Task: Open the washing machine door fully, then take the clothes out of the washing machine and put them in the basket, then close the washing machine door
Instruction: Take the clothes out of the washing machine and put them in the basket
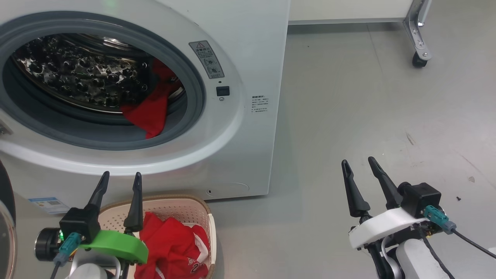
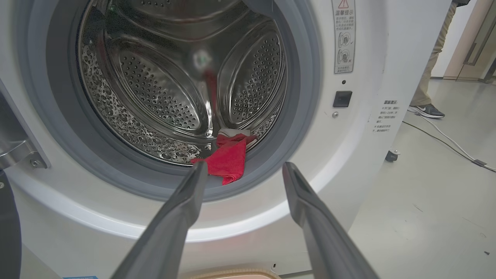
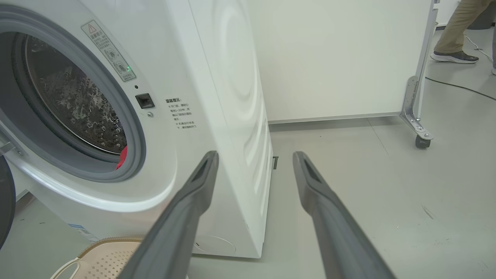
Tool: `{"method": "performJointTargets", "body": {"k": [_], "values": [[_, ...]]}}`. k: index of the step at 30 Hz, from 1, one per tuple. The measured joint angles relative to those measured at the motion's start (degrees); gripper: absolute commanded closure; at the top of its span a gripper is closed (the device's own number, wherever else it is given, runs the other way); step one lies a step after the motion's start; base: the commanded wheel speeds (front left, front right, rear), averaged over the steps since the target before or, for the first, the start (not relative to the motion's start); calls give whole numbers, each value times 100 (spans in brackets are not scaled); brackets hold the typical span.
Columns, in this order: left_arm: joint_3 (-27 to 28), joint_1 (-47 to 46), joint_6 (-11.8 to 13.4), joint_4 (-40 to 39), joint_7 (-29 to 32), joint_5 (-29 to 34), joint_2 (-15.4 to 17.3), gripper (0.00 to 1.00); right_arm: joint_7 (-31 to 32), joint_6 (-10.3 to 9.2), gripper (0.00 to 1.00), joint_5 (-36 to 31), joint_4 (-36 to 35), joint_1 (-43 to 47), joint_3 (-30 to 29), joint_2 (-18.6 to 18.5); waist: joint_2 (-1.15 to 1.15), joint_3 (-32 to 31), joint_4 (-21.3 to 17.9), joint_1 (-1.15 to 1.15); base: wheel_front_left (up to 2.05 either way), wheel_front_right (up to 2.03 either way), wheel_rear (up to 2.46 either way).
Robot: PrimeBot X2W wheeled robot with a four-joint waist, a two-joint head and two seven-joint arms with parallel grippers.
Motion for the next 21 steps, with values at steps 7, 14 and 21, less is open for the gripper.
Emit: {"method": "performJointTargets", "body": {"k": [7, 14, 21], "values": [[-3, 17, 0, -20, 0, 32, -2, 0, 0, 0, 0, 0, 0, 0, 0, 1, 0, 9, -5, 0, 0, 0, 0], [-4, 31, 0, -34, 0, 33, -12, 0, 0, 0, 0, 0, 0, 0, 0, 1, 0, -3, 5, 0, 0, 0, 0], [-8, 86, 0, -48, 0, 36, -15, 0, 0, 0, 0, -1, 0, 0, 24, 1, 0, -17, 7, 0, 0, 0, 0]]}}
